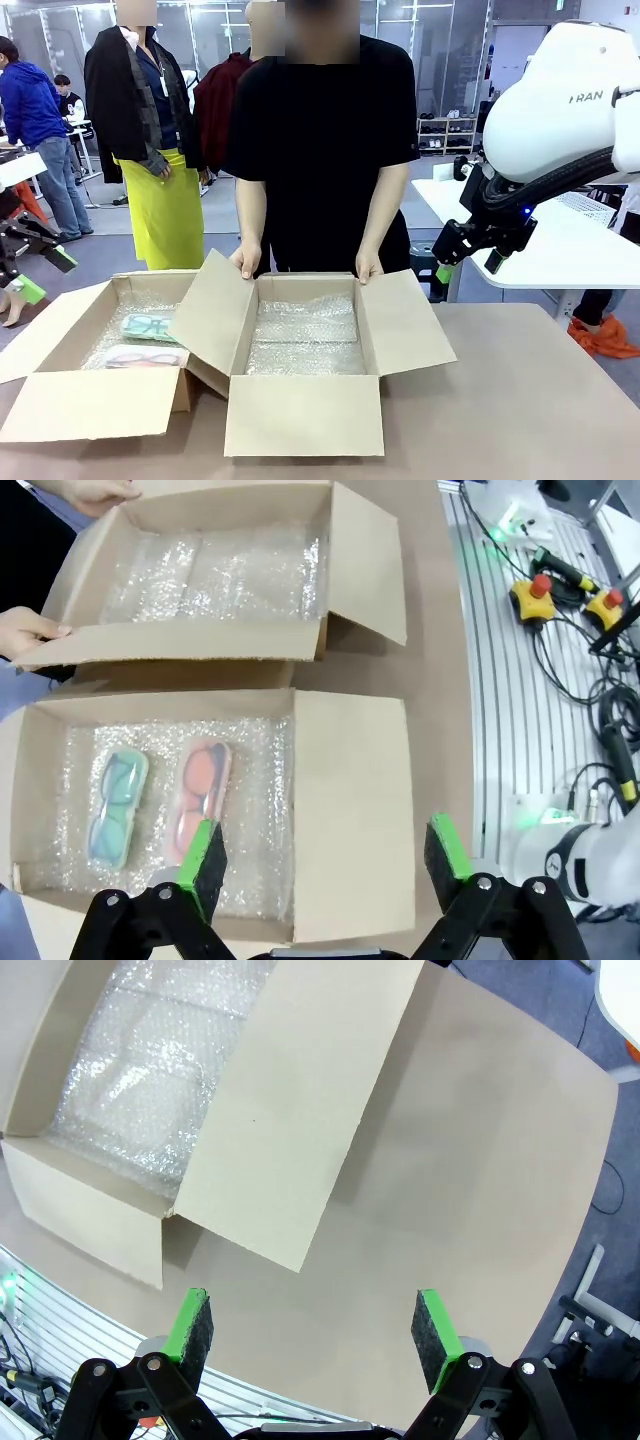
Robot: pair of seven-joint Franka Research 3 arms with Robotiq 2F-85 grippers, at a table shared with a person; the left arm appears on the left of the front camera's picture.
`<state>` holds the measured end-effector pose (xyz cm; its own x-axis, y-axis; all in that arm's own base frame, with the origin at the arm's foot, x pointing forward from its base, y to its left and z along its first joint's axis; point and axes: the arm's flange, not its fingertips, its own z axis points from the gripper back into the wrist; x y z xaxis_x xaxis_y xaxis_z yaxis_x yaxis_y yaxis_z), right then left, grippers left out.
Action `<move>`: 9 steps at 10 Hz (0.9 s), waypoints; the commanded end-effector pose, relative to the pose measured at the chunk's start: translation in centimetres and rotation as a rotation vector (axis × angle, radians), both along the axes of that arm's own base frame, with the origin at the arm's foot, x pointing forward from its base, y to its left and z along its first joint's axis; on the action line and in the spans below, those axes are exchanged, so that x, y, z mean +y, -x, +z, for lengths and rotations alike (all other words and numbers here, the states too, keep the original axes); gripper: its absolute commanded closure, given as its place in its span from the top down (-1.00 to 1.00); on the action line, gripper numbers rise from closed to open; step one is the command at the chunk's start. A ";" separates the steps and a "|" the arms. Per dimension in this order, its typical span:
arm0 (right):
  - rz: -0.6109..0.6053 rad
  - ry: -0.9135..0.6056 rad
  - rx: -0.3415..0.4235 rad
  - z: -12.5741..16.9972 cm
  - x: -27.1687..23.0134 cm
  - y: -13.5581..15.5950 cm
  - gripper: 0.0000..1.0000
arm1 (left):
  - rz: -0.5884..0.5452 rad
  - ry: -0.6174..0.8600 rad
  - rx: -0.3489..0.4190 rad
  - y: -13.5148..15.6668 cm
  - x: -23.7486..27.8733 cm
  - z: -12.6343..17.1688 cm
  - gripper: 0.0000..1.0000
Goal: Pack the glasses set securely to prepare it for shipping.
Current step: Position the Package Box on the left side of the table.
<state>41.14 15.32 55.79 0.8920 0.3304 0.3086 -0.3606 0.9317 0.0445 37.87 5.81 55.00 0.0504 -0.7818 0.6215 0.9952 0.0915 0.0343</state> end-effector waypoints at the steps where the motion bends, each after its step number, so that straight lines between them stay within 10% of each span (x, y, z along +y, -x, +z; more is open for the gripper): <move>1: 0.015 0.013 -0.001 0.2 0.0 0.0 1.00 | -0.007 -0.007 -0.010 0.1 0.1 0.0 1.00; 9: 0.015 0.013 -0.001 0.2 0.0 0.0 1.00 | -0.007 -0.007 -0.010 0.1 0.1 0.0 1.00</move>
<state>41.14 15.32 55.79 0.8919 0.3305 0.3086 -0.3606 0.9317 0.0445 37.88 5.81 55.00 0.0488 -0.7804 0.6234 0.9954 0.0898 0.0345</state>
